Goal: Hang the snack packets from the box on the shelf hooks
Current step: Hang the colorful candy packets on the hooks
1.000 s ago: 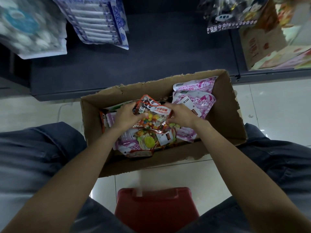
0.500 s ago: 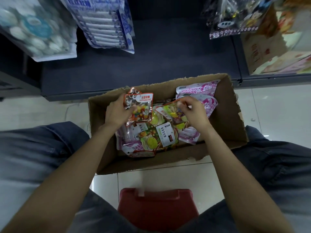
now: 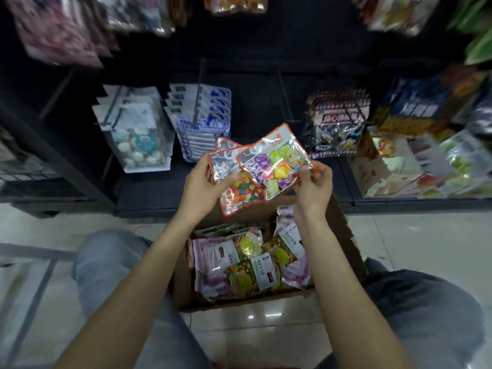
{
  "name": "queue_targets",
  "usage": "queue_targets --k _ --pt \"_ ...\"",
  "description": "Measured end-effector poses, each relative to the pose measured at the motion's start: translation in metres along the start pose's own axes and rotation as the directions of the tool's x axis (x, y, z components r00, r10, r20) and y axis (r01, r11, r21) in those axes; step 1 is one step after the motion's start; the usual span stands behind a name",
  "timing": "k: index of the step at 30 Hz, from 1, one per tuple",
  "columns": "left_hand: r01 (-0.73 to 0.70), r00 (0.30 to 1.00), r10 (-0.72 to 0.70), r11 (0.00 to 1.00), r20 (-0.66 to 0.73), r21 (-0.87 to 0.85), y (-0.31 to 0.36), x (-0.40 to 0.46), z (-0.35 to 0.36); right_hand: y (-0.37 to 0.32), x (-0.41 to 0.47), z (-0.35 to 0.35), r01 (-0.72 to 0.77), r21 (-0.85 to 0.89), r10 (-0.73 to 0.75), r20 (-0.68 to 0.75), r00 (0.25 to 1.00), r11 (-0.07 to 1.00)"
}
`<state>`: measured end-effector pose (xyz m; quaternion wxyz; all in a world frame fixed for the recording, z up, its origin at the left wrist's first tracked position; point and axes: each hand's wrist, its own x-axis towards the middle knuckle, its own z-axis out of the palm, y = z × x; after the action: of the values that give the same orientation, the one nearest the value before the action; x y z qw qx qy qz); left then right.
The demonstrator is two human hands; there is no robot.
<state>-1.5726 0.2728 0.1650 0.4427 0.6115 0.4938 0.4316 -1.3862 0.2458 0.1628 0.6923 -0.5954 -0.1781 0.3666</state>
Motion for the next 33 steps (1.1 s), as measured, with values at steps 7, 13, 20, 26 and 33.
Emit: queue_targets --k 7,13,20,26,33 --pt "-0.084 0.978 0.107 0.988 -0.181 0.132 0.053 0.028 -0.033 -0.045 -0.017 0.025 0.36 -0.26 -0.247 0.382 0.891 0.896" --pt "-0.231 0.937 0.305 0.905 -0.168 0.356 0.1 0.066 -0.061 -0.11 0.001 0.06 0.765 -0.338 -0.401 0.696 0.595 0.548" --pt "-0.335 0.851 0.502 0.745 -0.154 0.576 0.137 0.104 -0.075 -0.15 0.034 0.105 0.814 -0.309 -0.529 0.636 0.561 0.492" --pt "-0.423 0.784 0.604 0.355 0.141 0.834 0.135 0.133 -0.091 -0.167 0.054 0.145 0.831 -0.245 -0.606 0.588 0.536 0.499" --pt "-0.371 0.833 0.523 0.284 0.181 0.884 0.139 0.16 -0.098 -0.159 0.074 0.172 0.806 -0.236 -0.573 0.598 0.56 0.543"
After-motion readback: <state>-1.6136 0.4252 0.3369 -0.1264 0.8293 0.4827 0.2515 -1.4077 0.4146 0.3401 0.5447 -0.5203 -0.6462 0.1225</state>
